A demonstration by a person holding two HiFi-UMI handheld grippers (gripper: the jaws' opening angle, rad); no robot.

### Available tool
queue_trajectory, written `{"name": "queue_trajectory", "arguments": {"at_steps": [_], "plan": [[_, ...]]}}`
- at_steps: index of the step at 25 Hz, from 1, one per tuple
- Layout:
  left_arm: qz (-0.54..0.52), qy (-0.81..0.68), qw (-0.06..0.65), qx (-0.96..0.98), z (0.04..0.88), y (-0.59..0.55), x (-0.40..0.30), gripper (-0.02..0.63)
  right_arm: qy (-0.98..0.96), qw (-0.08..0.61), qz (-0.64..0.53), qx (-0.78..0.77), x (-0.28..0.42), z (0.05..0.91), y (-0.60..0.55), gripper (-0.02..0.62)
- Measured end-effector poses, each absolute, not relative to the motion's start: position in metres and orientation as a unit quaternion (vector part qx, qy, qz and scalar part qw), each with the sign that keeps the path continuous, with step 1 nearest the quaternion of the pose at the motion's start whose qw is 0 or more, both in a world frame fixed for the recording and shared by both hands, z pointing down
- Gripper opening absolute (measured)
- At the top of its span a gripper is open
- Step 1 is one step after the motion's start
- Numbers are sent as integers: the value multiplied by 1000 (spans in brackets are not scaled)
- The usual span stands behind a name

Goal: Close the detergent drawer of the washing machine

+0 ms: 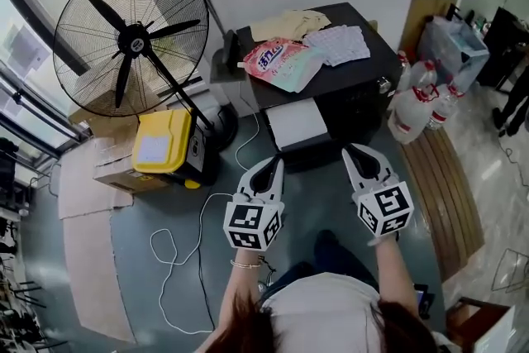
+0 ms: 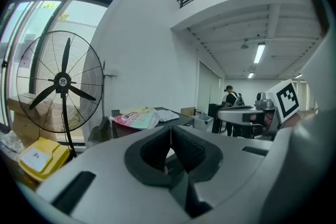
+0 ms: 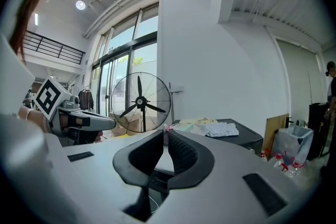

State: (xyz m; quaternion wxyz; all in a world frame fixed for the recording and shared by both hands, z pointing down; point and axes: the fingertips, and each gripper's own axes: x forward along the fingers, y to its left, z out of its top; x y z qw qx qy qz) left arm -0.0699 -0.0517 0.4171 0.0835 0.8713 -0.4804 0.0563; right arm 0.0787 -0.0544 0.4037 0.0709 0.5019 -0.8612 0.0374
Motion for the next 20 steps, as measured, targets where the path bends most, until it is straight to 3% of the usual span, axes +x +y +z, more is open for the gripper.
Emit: {"name": "queue_trajectory", "arguments": {"at_steps": [8,11,20], "plan": [[56,-500,105,858,444,-80,-74,22,-869,94,62,483,90,434,-95,81],[61,-501,119,855,457,-88,-77,95,-872,103,69,474,90,445,-105,92],[88,-505,159,844,504,-101,-85,132,-878,131,94,450,94,481,-133,103]]}}
